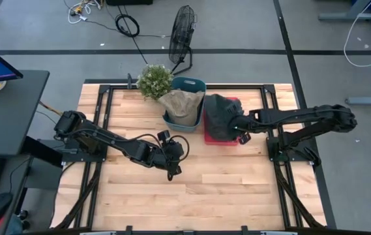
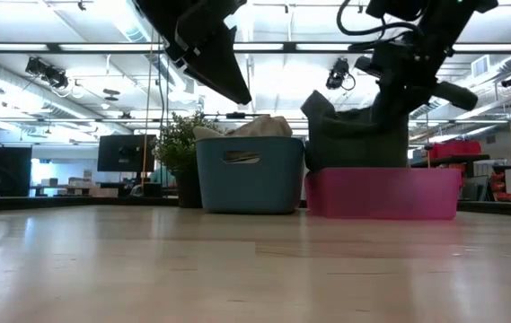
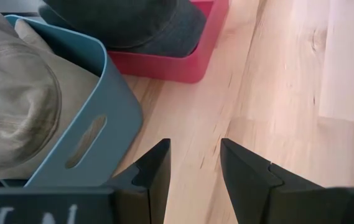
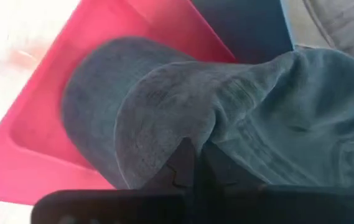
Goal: Pick & Place hat
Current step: Put the gray cap into the red bin
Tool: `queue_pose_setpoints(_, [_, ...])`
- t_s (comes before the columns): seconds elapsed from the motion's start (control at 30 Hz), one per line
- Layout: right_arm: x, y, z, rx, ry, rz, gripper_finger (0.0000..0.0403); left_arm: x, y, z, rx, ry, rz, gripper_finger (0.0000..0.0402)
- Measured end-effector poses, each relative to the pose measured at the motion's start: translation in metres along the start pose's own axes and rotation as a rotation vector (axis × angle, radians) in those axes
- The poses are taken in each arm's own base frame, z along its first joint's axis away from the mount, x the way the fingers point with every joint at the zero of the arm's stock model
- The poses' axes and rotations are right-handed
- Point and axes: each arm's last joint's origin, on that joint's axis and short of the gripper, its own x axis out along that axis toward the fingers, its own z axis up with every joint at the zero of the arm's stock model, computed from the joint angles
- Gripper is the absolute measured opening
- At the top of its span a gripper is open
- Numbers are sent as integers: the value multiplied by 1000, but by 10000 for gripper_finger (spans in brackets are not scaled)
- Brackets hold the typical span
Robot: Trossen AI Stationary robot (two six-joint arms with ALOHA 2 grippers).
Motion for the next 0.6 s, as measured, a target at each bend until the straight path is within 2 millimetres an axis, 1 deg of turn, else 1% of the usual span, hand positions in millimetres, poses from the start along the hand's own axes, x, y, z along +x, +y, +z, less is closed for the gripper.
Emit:
queue_pose_setpoints(0.1, [0,1,0,12,-12,25,4,0,0,0,3,4,1,142])
queue_pose_setpoints(0.27, [5,7,-3,87,-88,202,4,0,0,-1,5,6,2,142])
queue_pose_setpoints(0.37, [11,13,-6,76,-125,288,4,0,0,-1,8,10,3,142])
queue_pose_setpoints(0.47, [15,18,-9,75,-108,300,12,0,0,-1,8,10,3,142])
queue_pose_setpoints(0.6, [17,17,-12,186,-11,220,47,0,1,-2,16,20,7,142])
